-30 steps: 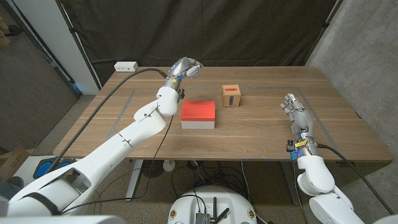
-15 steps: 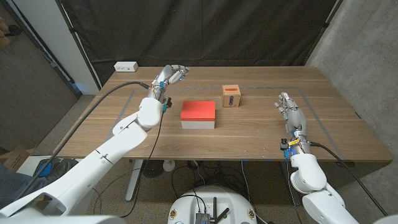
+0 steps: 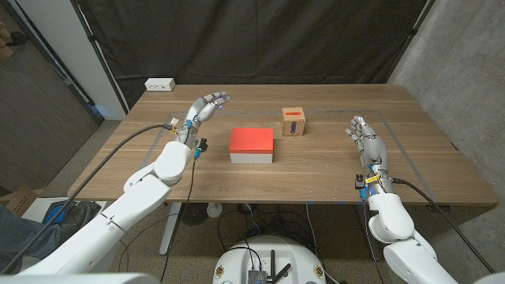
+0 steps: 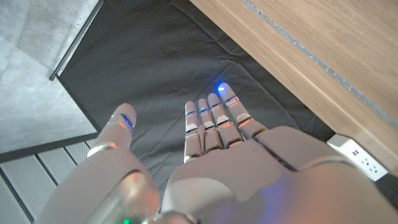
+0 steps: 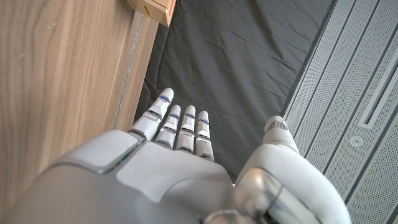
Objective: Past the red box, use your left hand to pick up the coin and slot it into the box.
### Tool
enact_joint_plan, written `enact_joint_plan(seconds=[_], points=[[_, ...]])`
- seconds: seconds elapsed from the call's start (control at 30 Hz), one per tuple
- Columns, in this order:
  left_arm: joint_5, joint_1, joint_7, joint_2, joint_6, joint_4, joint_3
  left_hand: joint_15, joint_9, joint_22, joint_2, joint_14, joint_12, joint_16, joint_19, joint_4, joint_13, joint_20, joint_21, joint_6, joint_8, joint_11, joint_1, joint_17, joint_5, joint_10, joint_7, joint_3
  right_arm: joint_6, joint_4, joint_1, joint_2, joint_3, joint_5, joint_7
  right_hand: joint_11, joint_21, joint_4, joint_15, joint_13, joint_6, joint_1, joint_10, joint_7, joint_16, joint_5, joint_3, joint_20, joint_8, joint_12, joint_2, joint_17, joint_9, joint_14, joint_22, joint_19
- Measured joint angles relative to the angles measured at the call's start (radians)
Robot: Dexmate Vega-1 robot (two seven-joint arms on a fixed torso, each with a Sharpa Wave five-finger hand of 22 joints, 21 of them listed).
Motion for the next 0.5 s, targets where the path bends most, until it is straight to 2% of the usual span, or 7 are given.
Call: enact_joint_plan(seconds=[0.13, 0.23, 0.27, 0.5], points=[[-0.055, 0.015, -0.032, -0.013, -0.087, 0.041, -0.01, 0.009, -0.006, 0.0, 0.006, -0.069, -0.043, -0.048, -0.05, 0.008, 0.0, 0.003, -0.054, -0.071, 0.0, 0.009, -0.024, 0.0, 0.0, -0.059, 0.005, -0.025, 0.017, 0.013, 0.007, -0.004, -0.002, 0.013, 0.017, 0.0, 0.0, 0.003, -0.006, 0.0, -0.007, 0.0, 0.0, 0.006, 0.0, 0.0, -0.003, -0.006, -0.001, 0.0, 0.0, 0.0, 0.0, -0.006, 0.0, 0.005], [-0.055, 0.025, -0.032, -0.024, -0.087, 0.065, -0.015, 0.015, -0.006, 0.003, 0.006, -0.095, -0.061, -0.068, -0.07, 0.008, 0.0, 0.004, -0.08, -0.101, 0.0, 0.015, -0.032, 0.0, 0.0, -0.082, 0.006, -0.036, 0.03, 0.013, 0.007, -0.004, -0.002, 0.028, 0.037, 0.003, 0.0, 0.003, -0.012, 0.0, -0.025, 0.0, -0.003, 0.011, 0.0, 0.0, -0.003, -0.013, -0.012, 0.0, 0.0, 0.0, 0.0, -0.004, 0.0, 0.005], [-0.108, 0.028, -0.056, -0.028, -0.155, 0.072, -0.017, 0.016, -0.006, 0.003, 0.01, -0.097, -0.064, -0.071, -0.072, 0.007, 0.0, 0.002, -0.085, -0.103, 0.0, 0.012, -0.035, 0.0, 0.0, -0.084, 0.005, -0.036, 0.034, 0.036, 0.018, -0.01, -0.008, 0.036, 0.046, 0.004, 0.0, 0.003, -0.013, 0.0, -0.026, 0.0, -0.004, 0.011, 0.0, 0.0, -0.003, -0.017, -0.013, 0.0, 0.0, 0.0, 0.0, -0.002, 0.0, 0.009], [-0.165, 0.047, -0.075, -0.054, -0.21, 0.111, -0.021, 0.014, -0.01, 0.003, 0.01, -0.12, -0.071, -0.088, -0.093, 0.008, 0.0, 0.006, -0.107, -0.119, 0.0, 0.013, -0.044, 0.0, 0.0, -0.105, 0.0, -0.047, 0.049, 0.064, 0.039, -0.02, -0.021, 0.085, 0.101, 0.004, 0.0, 0.003, -0.013, 0.0, -0.036, 0.0, -0.004, 0.011, 0.0, 0.0, -0.003, -0.018, -0.013, 0.0, 0.0, 0.0, 0.0, -0.002, 0.0, 0.01]])
